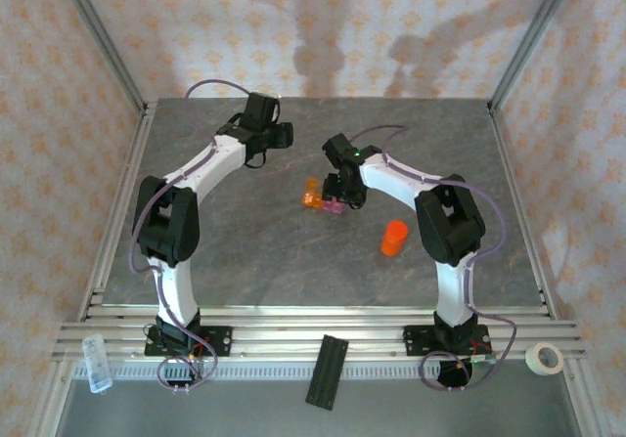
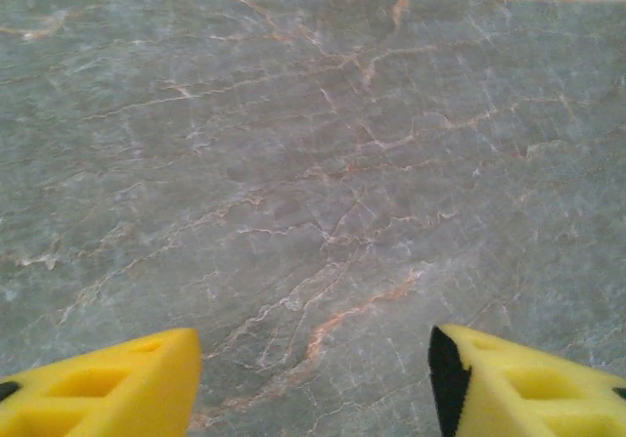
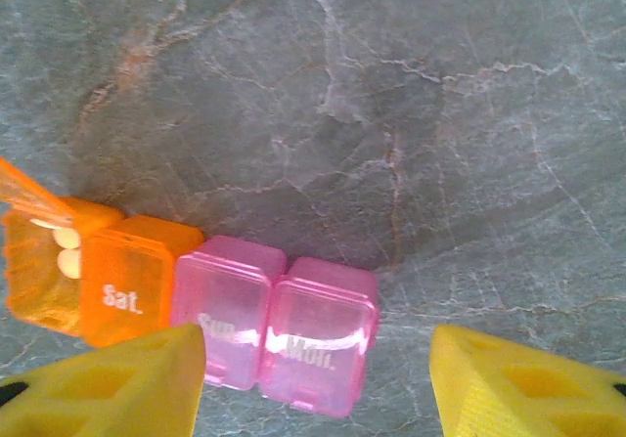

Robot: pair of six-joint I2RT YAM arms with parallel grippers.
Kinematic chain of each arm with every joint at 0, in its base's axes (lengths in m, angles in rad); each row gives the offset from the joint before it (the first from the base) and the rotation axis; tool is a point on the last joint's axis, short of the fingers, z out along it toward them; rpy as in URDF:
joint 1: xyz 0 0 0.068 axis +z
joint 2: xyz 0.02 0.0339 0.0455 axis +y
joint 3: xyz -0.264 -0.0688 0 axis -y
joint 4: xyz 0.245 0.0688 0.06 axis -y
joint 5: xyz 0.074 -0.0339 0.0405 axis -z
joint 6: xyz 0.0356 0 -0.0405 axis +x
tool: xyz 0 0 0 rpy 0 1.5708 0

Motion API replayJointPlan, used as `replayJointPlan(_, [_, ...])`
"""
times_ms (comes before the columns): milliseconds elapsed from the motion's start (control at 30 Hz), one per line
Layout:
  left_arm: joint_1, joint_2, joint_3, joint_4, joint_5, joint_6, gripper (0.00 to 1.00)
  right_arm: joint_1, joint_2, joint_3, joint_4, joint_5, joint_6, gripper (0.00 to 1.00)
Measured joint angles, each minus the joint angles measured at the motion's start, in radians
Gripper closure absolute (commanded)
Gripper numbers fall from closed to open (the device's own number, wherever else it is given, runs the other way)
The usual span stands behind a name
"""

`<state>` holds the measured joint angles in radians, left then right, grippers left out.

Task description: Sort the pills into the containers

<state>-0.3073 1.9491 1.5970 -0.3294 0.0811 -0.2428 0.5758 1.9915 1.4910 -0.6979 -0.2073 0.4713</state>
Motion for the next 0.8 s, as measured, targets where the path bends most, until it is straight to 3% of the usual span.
replayJointPlan(200, [-0.003, 0.071, 0.05, -0.05, 0.064, -0.01, 0.63, -0.024, 0.007, -0.026, 0.02, -0.003, 0.0, 0.4])
replayJointPlan(400, [-0.029, 0.128, 0.108, -0.096, 0.116, 0.009, 0.71, -0.029, 0.009, -0.048, 0.06, -0.029, 0.0, 0.41])
replayJointPlan(800, [-0.095, 0.299, 0.335, -0.272, 0.148, 0.064, 0.71, -0.03, 0.009, -0.071, 0.111, -0.056, 0.005, 0.44])
